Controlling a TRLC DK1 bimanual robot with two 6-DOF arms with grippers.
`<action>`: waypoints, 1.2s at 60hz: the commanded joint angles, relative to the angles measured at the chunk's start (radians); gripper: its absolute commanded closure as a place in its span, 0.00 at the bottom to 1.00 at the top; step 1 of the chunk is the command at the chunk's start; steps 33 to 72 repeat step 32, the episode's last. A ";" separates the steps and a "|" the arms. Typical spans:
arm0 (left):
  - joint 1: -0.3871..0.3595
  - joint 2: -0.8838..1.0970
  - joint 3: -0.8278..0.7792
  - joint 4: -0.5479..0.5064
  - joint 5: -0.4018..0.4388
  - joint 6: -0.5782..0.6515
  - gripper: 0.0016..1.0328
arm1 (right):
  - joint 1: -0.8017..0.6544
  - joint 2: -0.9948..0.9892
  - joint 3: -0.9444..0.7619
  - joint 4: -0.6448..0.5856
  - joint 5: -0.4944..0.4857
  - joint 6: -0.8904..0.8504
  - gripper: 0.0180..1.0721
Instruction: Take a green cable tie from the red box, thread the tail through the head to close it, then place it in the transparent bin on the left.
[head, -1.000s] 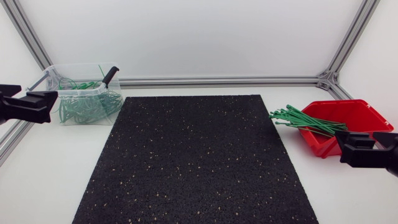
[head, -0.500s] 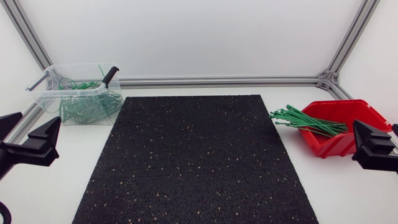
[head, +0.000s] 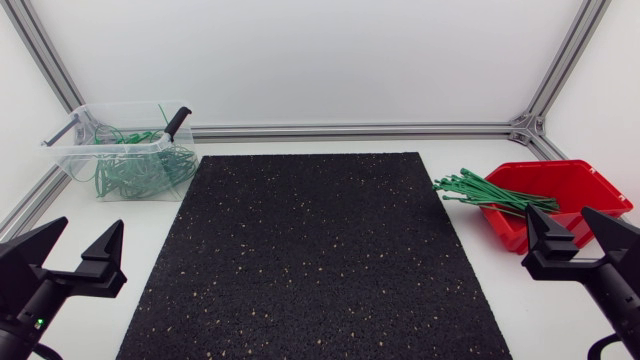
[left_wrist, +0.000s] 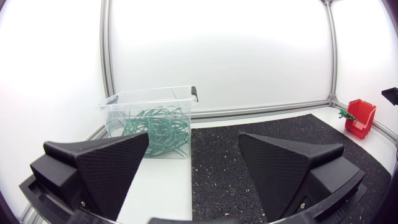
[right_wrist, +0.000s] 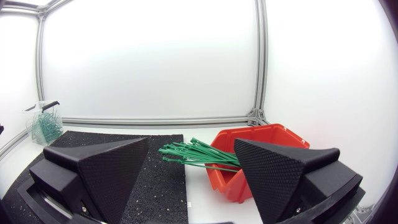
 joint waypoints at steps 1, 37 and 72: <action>-0.014 -0.035 -0.058 0.030 -0.013 -0.038 0.03 | -0.017 -0.016 -0.055 0.046 -0.022 -0.017 0.05; -0.029 -0.084 -0.126 0.064 -0.028 -0.061 0.03 | -0.067 -0.060 -0.210 0.219 -0.127 -0.027 0.05; -0.029 -0.084 -0.126 0.064 -0.028 -0.061 0.03 | -0.067 -0.060 -0.210 0.219 -0.127 -0.027 0.05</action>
